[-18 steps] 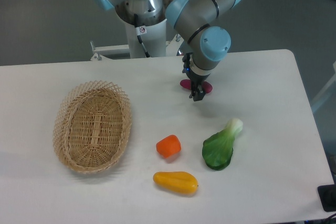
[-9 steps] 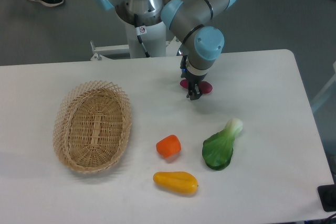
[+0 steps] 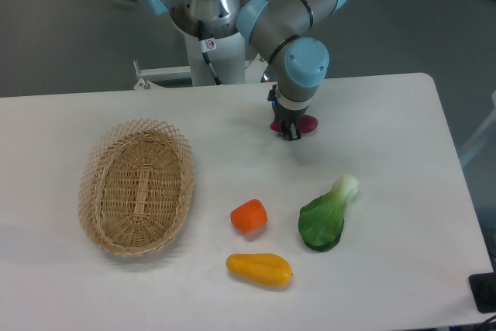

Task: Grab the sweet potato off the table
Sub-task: 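Lift the sweet potato and carry it away from the basket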

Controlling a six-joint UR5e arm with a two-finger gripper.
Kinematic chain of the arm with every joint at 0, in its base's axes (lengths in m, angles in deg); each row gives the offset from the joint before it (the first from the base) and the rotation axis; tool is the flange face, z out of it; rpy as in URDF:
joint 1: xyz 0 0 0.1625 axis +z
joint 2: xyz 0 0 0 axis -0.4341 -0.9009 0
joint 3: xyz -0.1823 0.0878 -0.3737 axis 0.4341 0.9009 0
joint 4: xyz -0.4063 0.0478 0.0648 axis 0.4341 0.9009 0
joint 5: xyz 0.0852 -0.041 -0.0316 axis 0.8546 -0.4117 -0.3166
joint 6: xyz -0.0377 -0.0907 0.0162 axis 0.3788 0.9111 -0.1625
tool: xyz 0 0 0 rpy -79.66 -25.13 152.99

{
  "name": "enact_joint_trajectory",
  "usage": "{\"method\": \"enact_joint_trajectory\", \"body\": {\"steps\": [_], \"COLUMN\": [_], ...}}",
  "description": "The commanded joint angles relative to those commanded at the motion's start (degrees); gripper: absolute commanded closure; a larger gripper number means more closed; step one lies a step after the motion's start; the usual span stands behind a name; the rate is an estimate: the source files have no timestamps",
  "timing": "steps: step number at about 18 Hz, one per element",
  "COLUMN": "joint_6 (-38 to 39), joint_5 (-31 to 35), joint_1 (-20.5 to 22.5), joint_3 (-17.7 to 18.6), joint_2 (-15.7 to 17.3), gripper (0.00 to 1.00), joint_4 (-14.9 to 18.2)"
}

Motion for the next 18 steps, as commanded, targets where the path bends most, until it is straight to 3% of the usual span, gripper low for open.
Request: {"method": "enact_joint_trajectory", "body": {"steps": [4, 9, 13, 18], "joint_6": [0.52, 12.38, 17.47, 26.27], "joint_5": [0.09, -0.53, -5.95, -8.35], "joint_1": [0.00, -0.09, 0.35, 0.53], "joint_3": [-2.80, -7.55, -15.62, -26.88], "joint_2": [0.09, 0.35, -1.14, -7.19], "gripper": [0.85, 0.85, 0.85, 0.85], "joint_4": [1.23, 1.84, 7.28, 10.63]}}
